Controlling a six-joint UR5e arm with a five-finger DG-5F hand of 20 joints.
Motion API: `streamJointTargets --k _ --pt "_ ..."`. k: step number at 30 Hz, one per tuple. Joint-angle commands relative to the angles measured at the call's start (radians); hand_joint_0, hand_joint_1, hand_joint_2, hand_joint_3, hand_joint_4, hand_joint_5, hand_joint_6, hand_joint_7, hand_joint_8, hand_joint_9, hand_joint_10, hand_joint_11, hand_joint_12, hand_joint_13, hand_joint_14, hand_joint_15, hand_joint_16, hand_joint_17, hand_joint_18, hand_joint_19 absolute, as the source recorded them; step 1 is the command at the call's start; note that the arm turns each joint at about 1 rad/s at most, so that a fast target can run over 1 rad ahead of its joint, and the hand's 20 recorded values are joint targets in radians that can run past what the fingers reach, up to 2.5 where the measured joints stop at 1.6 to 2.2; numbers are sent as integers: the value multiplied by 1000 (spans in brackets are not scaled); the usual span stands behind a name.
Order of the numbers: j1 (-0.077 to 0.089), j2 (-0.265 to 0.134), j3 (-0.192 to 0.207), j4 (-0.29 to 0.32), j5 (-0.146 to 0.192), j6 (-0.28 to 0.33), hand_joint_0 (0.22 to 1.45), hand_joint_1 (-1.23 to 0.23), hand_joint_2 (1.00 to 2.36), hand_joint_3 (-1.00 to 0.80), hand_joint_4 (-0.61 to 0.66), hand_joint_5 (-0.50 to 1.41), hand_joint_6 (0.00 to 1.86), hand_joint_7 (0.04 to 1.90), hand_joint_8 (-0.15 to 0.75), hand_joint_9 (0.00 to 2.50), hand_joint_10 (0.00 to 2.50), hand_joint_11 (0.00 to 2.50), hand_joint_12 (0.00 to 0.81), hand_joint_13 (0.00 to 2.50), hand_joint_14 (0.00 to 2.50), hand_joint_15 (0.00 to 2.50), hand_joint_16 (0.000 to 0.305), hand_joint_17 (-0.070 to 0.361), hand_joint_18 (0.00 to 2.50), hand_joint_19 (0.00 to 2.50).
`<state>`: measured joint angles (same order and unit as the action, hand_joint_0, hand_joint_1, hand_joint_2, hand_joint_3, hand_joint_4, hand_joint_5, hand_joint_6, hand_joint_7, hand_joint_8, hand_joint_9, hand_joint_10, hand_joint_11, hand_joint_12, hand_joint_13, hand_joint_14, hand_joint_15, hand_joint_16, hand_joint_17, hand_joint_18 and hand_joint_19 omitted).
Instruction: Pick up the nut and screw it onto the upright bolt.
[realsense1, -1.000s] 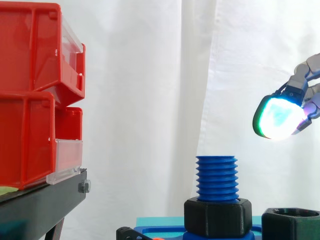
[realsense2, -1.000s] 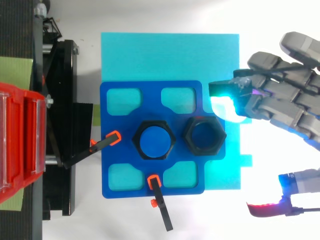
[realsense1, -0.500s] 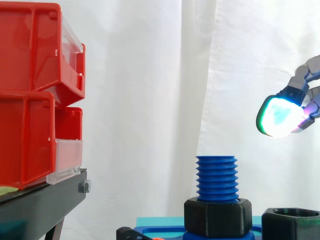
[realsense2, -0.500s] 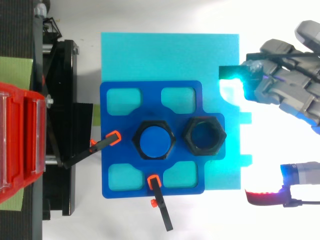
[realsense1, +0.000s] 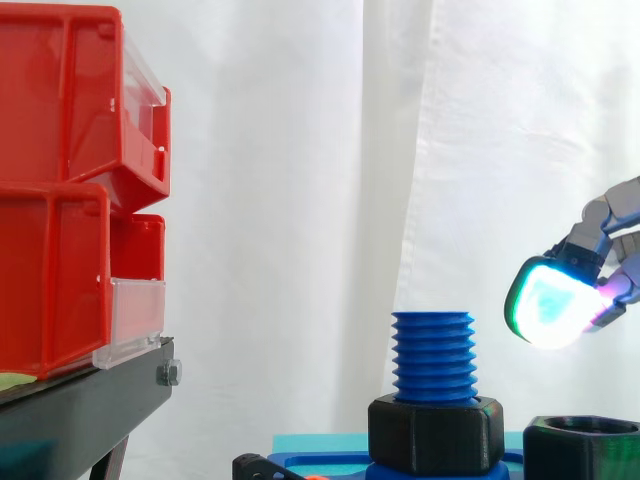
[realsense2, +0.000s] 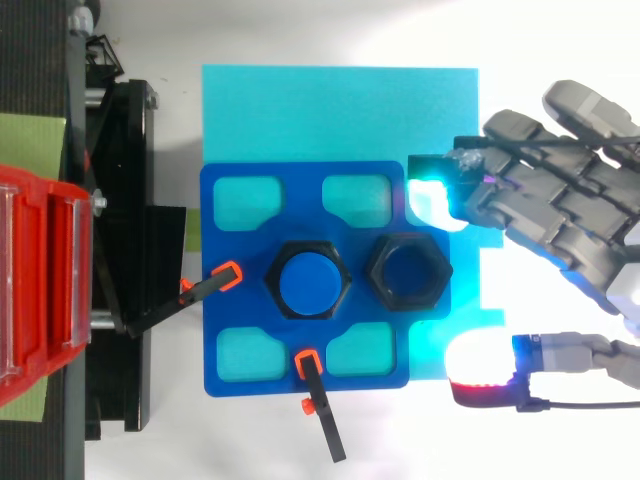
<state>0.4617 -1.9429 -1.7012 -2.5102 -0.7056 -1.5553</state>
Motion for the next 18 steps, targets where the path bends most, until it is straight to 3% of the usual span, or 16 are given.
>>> streamJointTargets --k 1,2,7,11,18 --pt "5 -16 0 19 18 -2 378 -564 1000 -500 211 -223 502 764 290 490 0 0 360 539 0 0 47 106 368 0" --pt "11 -21 0 33 37 0 378 -564 1000 -500 211 -223 502 764 289 492 0 0 361 539 0 0 47 106 370 0" --pt "14 -31 0 50 58 -2 375 -574 1000 -500 211 -223 502 762 292 495 0 0 361 542 0 0 47 107 374 0" --pt "21 -51 0 65 66 0 371 -585 1000 -500 213 -223 502 765 294 493 0 0 362 546 0 0 48 107 378 0" --pt "25 -53 0 79 69 -2 366 -589 1000 -500 215 -222 502 765 294 495 0 0 365 549 0 0 48 109 385 0"
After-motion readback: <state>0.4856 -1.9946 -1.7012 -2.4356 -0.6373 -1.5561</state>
